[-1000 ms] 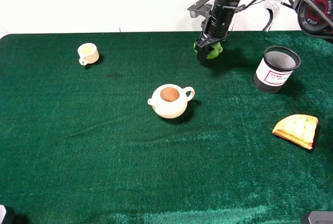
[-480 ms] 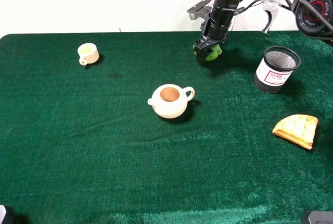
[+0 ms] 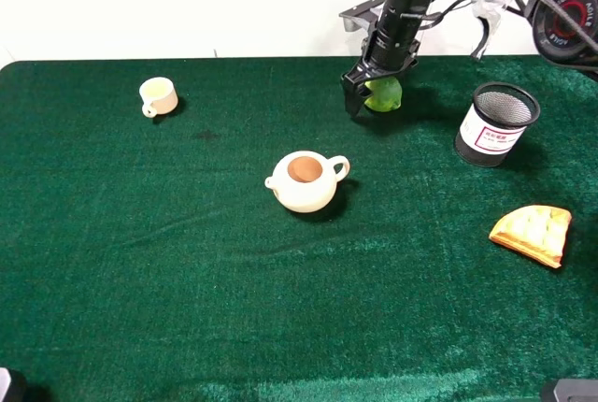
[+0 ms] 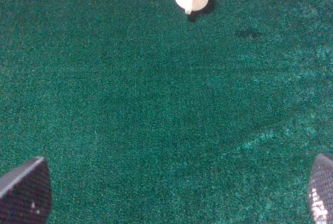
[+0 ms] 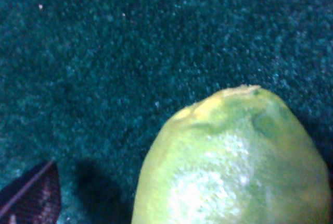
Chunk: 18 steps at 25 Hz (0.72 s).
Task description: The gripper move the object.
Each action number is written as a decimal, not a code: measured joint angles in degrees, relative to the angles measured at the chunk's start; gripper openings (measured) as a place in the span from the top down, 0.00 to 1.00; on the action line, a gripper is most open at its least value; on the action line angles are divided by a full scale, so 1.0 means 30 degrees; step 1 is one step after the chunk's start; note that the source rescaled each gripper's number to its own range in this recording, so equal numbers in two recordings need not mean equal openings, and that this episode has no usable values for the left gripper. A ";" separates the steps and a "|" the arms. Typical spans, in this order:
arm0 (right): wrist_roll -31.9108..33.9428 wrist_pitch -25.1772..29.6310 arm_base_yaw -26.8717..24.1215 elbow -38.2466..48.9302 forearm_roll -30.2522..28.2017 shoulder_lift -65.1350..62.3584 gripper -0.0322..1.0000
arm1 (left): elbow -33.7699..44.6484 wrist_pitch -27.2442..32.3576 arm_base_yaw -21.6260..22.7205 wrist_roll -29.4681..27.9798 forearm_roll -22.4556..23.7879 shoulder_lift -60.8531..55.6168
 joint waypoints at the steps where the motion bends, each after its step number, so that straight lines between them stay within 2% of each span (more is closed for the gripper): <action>1: 0.0129 0.0148 0.0000 0.0000 -0.0042 -0.0105 0.03 | 0.0000 0.0000 0.0000 0.0000 0.0000 0.0000; 9: 0.1278 0.2283 0.0484 0.0000 -0.0965 -0.2641 0.00 | 0.0000 0.0000 0.0000 0.0000 0.0000 0.0000; 15: 0.2557 0.2429 0.1408 0.0102 -0.1085 -0.5694 0.00 | 0.0000 0.0000 0.0000 0.0000 0.0000 0.0000; 18: 0.2939 0.2428 0.1734 0.1559 -0.0791 -0.7765 0.00 | 0.0000 0.0000 0.0000 0.0000 0.0000 0.0000</action>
